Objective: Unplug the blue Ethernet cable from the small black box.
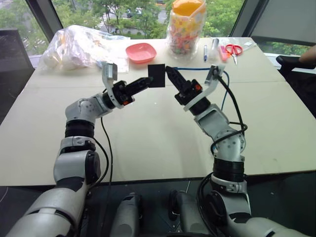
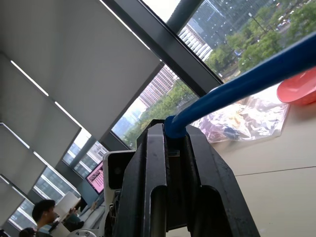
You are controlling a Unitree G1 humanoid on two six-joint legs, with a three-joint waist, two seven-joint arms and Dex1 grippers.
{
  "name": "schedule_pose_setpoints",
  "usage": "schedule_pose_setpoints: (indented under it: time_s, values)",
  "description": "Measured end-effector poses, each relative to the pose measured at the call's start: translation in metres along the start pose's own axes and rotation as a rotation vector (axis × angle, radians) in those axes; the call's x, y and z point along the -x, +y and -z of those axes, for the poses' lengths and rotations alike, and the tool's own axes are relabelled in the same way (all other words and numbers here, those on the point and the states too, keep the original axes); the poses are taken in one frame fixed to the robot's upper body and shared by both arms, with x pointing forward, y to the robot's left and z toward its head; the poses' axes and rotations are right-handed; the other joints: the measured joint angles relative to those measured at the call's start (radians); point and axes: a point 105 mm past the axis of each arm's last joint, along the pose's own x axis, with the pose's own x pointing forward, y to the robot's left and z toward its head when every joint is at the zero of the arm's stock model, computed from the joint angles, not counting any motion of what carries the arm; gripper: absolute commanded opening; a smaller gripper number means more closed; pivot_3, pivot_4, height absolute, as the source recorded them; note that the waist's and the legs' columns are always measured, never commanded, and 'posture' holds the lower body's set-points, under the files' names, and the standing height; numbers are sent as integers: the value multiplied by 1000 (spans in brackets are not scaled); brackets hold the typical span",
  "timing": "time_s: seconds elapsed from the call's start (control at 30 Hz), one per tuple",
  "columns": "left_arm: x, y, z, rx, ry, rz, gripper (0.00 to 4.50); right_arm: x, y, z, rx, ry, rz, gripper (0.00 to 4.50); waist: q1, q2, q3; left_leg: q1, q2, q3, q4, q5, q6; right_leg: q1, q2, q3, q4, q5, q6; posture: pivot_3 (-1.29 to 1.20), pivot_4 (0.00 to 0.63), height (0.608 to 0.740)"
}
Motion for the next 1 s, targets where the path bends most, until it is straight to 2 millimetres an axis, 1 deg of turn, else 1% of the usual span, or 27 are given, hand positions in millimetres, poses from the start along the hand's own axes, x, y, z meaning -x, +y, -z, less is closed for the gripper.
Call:
schedule_pose_setpoints:
  time_s: [0.13,0.23,0.27,0.37,0.43,0.47,0.57,0.6,0.63,0.67,0.7,0.73,0.77,0.83,0.9,0.93,0.97,1.0]
  values:
    - [1,2,-5,-3,-27,-23,457,-6,-6,-4,-25,-10,19,73,-1,0,0,0,0,0,0,0,0,0,0,0,0,0,0,0,150,740]
    - [6,5,-9,-5,-39,-65,457,-11,-14,-7,-14,13,38,73,-2,0,0,0,0,0,0,0,0,0,0,0,0,0,0,0,150,740]
    - [16,6,-17,-17,-67,-89,457,-7,-25,-21,18,-16,80,73,-2,0,0,0,0,0,0,0,0,0,0,0,0,0,0,0,150,740]
    - [47,-2,-49,-125,-126,-167,457,22,-66,-66,78,-120,239,73,2,0,0,-1,-1,0,-1,0,0,-1,0,0,-1,0,0,0,150,740]
    - [54,-5,-56,-154,-144,-180,457,30,-77,-77,92,-142,283,73,1,0,0,-1,-1,1,-1,-1,1,-1,0,0,-1,0,0,0,150,740]
    - [54,-4,-57,-170,-148,-190,457,29,-79,-78,95,-137,286,73,1,0,0,-1,-1,1,-1,-1,1,-1,0,0,-1,0,0,0,150,740]
    - [38,12,-41,-196,-96,-232,457,16,-81,-73,118,-88,292,73,1,0,0,-1,-1,1,-1,-1,1,0,0,0,-1,0,0,0,150,740]
    - [33,21,-35,-262,-57,-290,457,12,-85,-72,151,-57,316,73,1,0,0,-1,-1,1,-1,-1,1,0,0,0,-1,0,0,0,150,740]
    - [27,30,-27,-339,-10,-347,457,11,-95,-73,199,-15,369,73,3,0,0,-1,-2,1,-1,-1,1,0,-1,0,-1,0,0,0,150,740]
    - [25,34,-22,-382,16,-369,457,13,-102,-74,225,4,404,73,3,0,0,-1,-2,2,-1,-1,1,0,-1,0,-1,0,0,0,150,740]
    - [24,41,-15,-433,42,-401,457,18,-114,-74,262,37,464,73,2,0,0,-1,-2,2,-1,-1,2,0,-1,0,-1,0,0,0,150,740]
    - [23,44,-11,-461,56,-417,457,23,-124,-73,286,63,506,73,2,0,0,-2,-2,2,-1,-1,2,-1,-1,0,-2,0,0,0,150,740]
    - [19,46,-8,-515,61,-434,457,31,-137,-71,349,117,573,73,1,0,0,-3,-3,3,-1,-1,2,-3,-1,1,-2,1,-1,0,150,740]
    - [12,48,-5,-587,66,-448,457,40,-152,-66,426,185,635,73,1,0,0,-6,-3,4,-1,-1,2,-5,-1,1,-1,2,-3,0,150,740]
    - [5,52,-1,-686,88,-478,457,43,-158,-60,498,237,628,73,0,0,0,-7,-3,5,-1,-1,2,-6,-1,1,-1,2,-2,0,150,740]
    - [-1,53,3,-738,105,-484,457,42,-159,-59,534,252,615,420,-1,0,0,-7,-3,6,-1,-1,2,-6,-1,1,-1,2,-2,0,150,740]
    - [-6,54,6,-771,112,-484,457,43,-160,-59,562,257,609,873,0,0,0,-7,-3,6,-1,-1,2,-6,0,0,-1,2,-2,0,150,740]
    - [-11,56,12,-793,122,-482,457,44,-162,-60,587,257,610,1187,1,0,0,-6,-3,6,-1,-1,2,-6,0,0,-1,2,-2,0,150,740]
